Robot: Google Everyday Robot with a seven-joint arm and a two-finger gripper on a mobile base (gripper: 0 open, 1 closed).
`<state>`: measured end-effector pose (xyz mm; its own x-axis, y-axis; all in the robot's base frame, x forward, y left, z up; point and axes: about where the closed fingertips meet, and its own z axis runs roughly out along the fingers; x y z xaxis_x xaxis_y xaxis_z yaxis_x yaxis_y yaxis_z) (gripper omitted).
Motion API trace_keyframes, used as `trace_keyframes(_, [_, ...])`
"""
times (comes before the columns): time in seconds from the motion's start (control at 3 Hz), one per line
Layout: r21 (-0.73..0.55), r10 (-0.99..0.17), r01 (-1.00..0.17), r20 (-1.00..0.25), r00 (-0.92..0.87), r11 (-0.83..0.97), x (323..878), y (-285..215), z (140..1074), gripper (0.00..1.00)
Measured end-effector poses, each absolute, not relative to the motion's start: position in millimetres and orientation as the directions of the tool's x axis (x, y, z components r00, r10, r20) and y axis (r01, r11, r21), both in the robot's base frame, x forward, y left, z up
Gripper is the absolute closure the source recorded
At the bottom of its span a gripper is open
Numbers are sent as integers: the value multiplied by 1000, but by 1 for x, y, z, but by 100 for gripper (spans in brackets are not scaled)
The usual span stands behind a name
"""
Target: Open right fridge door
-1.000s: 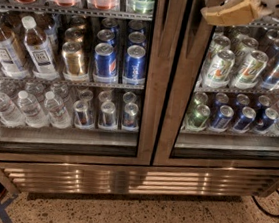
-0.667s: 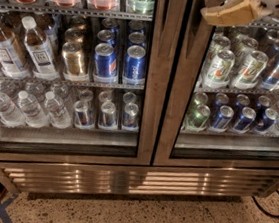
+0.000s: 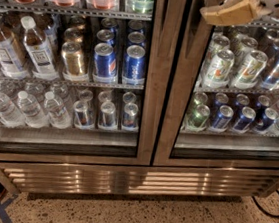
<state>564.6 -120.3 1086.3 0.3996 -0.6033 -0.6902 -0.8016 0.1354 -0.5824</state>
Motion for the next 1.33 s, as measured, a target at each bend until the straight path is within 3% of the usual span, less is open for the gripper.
trace_keyframes(1.33, [-582, -603, -802, -690, 400, 135, 565, -120, 1086, 13])
